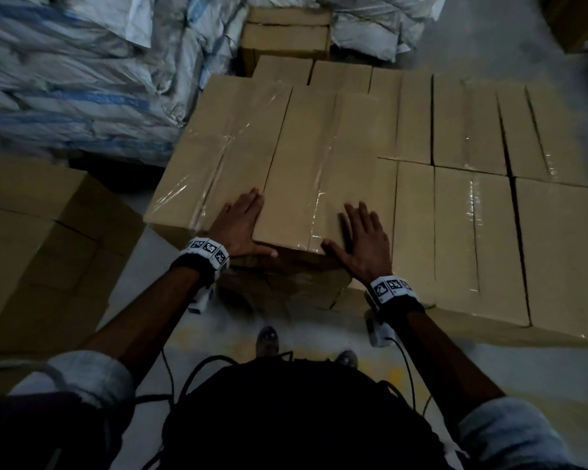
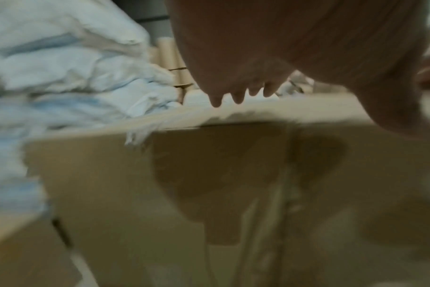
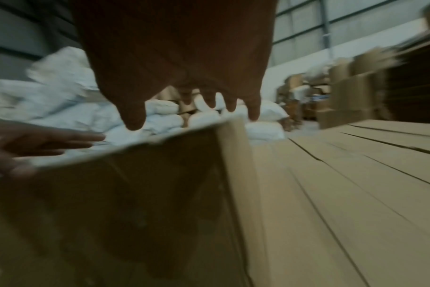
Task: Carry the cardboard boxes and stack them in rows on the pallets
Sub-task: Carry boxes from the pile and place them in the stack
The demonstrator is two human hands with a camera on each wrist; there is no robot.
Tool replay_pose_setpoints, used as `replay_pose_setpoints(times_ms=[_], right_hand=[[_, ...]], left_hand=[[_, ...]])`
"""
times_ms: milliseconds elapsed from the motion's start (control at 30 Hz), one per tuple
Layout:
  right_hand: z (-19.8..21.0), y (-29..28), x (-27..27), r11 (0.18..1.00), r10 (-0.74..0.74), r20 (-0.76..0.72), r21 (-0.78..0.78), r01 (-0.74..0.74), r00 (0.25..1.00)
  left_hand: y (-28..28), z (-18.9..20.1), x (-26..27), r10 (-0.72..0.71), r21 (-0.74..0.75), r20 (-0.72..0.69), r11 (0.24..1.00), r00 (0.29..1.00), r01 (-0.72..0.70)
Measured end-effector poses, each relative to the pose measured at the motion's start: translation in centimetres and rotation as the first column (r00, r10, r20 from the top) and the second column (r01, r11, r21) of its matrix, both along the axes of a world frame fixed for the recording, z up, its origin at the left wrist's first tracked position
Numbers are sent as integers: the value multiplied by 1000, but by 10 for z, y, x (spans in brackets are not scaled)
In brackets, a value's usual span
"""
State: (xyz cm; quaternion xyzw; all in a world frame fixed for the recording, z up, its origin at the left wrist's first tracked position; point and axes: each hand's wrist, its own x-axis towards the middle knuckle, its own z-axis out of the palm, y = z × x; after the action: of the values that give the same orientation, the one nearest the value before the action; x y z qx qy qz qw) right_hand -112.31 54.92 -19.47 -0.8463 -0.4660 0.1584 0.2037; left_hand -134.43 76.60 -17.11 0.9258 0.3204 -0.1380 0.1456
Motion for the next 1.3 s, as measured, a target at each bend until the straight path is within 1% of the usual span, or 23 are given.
replay_pose_setpoints(times_ms=[100,167,200,267,333,433,533,600,633,700,767,867,1033,1167,1267,1300], right_hand=[[20,9,-17,992,61,94,102,-71,994],[31,21,-37,974,139,119,160,-157,983],[36,27,-49,962,181,120,184,-201,976],[45,41,-77,934,249,119,231,-271,961],[54,53,-106,904,297,112,286,-317,948],[59,72,-152,850,393,83,346,-396,916],[53,96,-196,810,476,83,345,-474,875],[52,118,-232,783,527,93,334,-525,845],[52,131,-252,771,548,89,332,-544,831],[53,152,-288,756,580,52,338,-561,813],[51,176,-330,755,601,-5,333,-565,799],[48,207,-387,745,642,-62,285,-603,764],[35,259,-465,648,759,-71,167,-743,647],[22,311,-511,575,818,-91,117,-809,568],[9,360,-549,522,849,-138,79,-849,509],[4,378,-564,508,856,-156,78,-858,492]], left_hand=[[-26,7,-14,115,-11,190,993,975,-115],[-43,7,-29,179,-43,325,984,929,-174],[-50,8,-37,216,-71,366,976,905,-204],[-60,11,-56,263,-97,386,965,884,-245],[-62,10,-79,272,-127,405,962,873,-241],[-52,10,-126,332,-232,477,941,814,-248],[-35,15,-177,329,-229,528,943,783,-241],[-23,16,-220,361,-232,551,932,752,-278],[-15,15,-244,399,-249,563,917,724,-312],[-3,12,-289,488,-292,585,872,648,-393],[10,4,-339,576,-349,603,812,551,-468],[23,-5,-401,685,-423,589,714,429,-558],[39,-22,-482,757,-454,578,608,304,-651],[52,-40,-532,831,-454,522,463,194,-761],[66,-51,-567,889,-475,447,332,102,-815],[73,-55,-580,902,-484,428,285,60,-827]])
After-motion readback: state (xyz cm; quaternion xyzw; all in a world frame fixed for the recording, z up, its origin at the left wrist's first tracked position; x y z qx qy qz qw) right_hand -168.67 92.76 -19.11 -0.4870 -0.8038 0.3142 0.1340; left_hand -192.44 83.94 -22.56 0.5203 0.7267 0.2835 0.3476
